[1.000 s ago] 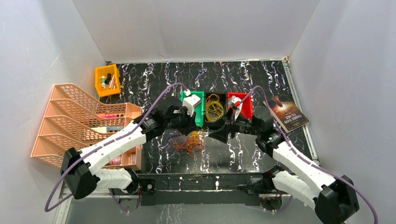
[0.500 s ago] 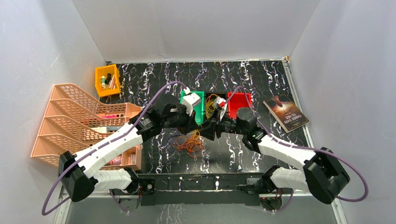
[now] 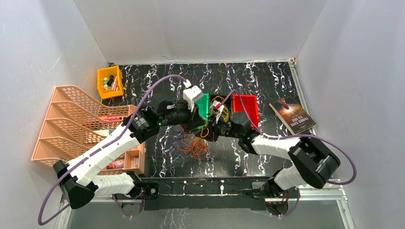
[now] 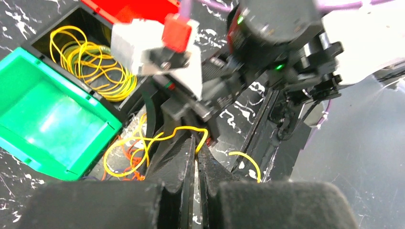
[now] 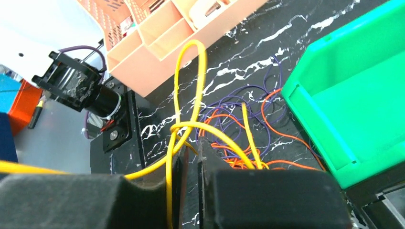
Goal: Untangle the cables
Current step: Untie the cable.
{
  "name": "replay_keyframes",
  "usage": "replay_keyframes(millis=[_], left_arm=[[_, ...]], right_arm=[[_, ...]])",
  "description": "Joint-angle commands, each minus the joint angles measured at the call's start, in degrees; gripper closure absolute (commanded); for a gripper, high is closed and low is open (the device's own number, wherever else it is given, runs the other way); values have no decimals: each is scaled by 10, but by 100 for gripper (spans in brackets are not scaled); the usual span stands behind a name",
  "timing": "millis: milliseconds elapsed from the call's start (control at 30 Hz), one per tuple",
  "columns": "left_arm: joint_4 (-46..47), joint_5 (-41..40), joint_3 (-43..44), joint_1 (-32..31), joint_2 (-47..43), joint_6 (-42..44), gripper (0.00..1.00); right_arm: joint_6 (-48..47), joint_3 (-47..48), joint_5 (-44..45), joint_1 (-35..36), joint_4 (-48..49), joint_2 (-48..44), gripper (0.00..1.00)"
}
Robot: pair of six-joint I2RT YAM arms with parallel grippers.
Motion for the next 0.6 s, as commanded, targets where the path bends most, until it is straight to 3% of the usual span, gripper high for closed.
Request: replay_keyframes(millis=[0,333,567], left_arm=[[-12,14,55,0,-27,-13,100],[-64,-160,164,-1,-36,-28,100],[-72,-208,234,-1,-21,-14,100]], right_arm=[[51,9,42,10,60,33,82],[53,-57,88,40,6,24,87],[41,-123,150,40,-76,-49,92]])
